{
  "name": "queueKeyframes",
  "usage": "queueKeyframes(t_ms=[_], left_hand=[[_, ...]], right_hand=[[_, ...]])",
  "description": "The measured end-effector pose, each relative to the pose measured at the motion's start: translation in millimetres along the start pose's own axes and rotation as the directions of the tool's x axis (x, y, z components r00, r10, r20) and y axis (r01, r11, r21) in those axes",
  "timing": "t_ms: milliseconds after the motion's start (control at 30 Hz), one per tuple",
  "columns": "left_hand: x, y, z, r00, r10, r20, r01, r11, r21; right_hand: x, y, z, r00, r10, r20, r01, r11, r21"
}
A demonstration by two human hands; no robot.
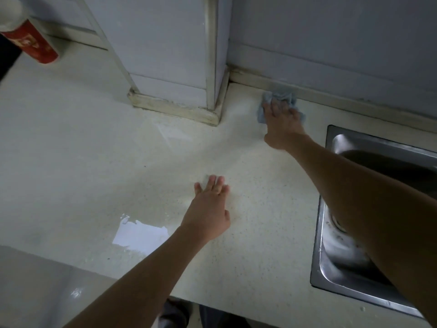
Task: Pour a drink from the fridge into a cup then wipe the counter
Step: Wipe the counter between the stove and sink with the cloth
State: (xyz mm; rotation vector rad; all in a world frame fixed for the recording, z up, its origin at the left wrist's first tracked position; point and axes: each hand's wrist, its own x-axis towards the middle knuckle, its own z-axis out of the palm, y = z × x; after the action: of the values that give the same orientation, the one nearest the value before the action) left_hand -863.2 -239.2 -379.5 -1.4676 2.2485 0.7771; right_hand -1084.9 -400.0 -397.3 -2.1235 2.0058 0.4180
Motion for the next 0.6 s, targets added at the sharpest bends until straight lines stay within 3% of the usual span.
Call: queueKeyframes(t_ms=[200, 433, 500, 600], left_hand=[[-2, 4, -5, 1.000, 0.017, 0.015, -0.017, 1.000, -0.006], [1, 2, -1, 0.999, 0.030, 0.011, -0.031, 0.999, 0.031], [2, 2, 0, 1.000, 0.026, 0.002, -0.026, 0.999, 0.028], [0, 3, 3, 1.000, 0.021, -0.008, -0.021, 0.998, 0.058]], right_hand=[[-48, 73, 16, 0.984, 0.164, 0.072, -0.166, 0.986, 0.022], [-34, 40, 9, 0.918, 0.383, 0.099, -0.396, 0.892, 0.217], [-25, 20, 5, 0.914, 0.395, 0.091, -0.405, 0.880, 0.248], [-5, -22, -7, 0.955, 0.290, 0.060, -0.295, 0.923, 0.246]])
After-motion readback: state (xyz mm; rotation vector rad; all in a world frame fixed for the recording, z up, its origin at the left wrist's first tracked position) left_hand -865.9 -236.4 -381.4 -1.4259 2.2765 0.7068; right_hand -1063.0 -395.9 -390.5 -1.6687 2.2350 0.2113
